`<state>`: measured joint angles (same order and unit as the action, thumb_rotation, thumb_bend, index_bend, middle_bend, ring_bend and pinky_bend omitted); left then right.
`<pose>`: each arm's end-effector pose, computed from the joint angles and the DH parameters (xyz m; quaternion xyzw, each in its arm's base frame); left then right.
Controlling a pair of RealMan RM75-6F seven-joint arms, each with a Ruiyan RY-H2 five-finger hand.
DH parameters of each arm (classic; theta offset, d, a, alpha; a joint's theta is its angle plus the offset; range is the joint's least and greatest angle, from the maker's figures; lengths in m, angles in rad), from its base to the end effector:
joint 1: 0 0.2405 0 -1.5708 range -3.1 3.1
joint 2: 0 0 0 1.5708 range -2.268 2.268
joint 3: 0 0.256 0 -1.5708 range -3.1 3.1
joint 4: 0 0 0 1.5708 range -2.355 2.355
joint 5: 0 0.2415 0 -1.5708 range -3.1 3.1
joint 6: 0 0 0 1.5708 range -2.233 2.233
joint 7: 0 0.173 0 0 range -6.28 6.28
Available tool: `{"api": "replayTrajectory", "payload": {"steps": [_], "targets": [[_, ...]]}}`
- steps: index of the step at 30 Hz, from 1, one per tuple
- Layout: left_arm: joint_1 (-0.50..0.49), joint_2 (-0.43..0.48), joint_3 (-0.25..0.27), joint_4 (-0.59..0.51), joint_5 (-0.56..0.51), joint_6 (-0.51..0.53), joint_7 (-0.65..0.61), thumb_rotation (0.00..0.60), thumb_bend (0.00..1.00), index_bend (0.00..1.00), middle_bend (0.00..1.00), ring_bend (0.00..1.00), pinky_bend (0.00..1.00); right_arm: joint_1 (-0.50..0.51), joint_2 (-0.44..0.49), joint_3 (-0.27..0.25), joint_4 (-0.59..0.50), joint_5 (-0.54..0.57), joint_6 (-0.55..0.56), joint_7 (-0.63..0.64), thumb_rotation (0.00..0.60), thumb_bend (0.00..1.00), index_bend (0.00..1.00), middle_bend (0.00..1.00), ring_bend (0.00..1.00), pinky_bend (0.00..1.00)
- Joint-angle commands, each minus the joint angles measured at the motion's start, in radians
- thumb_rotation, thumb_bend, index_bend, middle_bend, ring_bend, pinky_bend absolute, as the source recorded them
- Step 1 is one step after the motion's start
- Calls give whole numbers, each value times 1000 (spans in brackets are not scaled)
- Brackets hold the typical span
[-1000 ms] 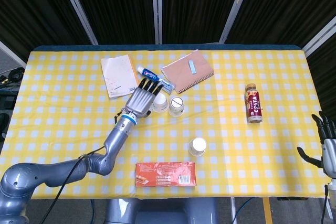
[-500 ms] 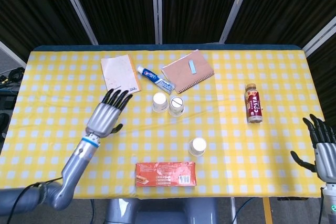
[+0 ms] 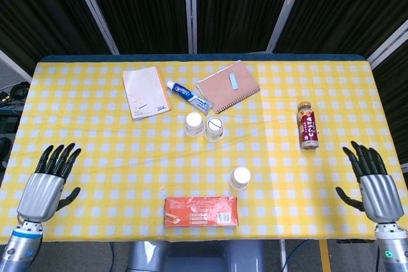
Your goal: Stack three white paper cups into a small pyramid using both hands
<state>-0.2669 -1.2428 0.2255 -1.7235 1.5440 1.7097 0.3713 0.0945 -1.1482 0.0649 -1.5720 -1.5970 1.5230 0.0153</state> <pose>-0.2536 0.1924 0.0785 -0.6711 -0.2925 -0.3865 0.5610 -0.3074 -0.2186 0.1264 0.6126 -0.3498 0.4257 0.5667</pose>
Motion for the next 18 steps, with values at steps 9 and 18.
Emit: {"api": "replayTrajectory", "payload": {"steps": [9, 18], "targets": [[53, 40, -34, 9, 58, -2, -58, 600, 250, 0, 0, 0, 0, 154, 35, -23, -336, 15, -299, -304, 600, 137, 136, 0, 0, 0], [73, 58, -66, 8, 69, -29, -89, 600, 251, 0, 0, 0, 0, 270, -66, 25, -403, 188, -468, -474, 600, 174, 147, 0, 0, 0]]}}
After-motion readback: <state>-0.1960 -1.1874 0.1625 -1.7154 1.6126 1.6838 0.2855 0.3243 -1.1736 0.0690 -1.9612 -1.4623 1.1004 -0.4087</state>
